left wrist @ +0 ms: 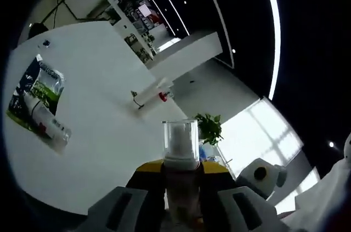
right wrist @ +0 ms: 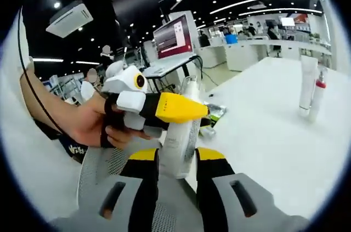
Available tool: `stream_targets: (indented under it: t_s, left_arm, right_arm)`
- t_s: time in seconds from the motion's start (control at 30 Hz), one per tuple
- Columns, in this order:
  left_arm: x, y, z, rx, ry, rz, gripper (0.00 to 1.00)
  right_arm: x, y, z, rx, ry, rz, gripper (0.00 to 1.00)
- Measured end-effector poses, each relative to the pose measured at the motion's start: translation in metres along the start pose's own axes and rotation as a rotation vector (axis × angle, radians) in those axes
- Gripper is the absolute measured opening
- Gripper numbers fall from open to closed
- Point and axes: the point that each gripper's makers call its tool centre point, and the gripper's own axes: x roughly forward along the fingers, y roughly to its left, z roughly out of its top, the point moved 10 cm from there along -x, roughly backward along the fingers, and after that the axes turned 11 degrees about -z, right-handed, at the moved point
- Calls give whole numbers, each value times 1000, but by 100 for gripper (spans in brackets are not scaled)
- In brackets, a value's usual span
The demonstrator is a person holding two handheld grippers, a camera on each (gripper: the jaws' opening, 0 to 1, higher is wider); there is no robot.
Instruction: Arrange the skincare products in the storage area until every visible bottle or jar stands upright without overlapping.
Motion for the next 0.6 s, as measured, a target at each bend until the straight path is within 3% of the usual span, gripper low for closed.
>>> stream_targets:
  t_s: [0.17,0.27,0.43,0.6]
  left_arm:
    - [1,1,-2,31,20,40,23]
    - [0,2,-3,36,25,62,23]
    - [-2,3,-4,42,45,73,23]
    - [-3,1,-6,33,52,59,23]
  right_arm:
    - [3,0,2,60,-19,-26,25]
    - [7,1,0,31,0,-46,23]
    - [10,4,-4,23,19,-53,23]
    - [5,1,-6,89,38,-54,20]
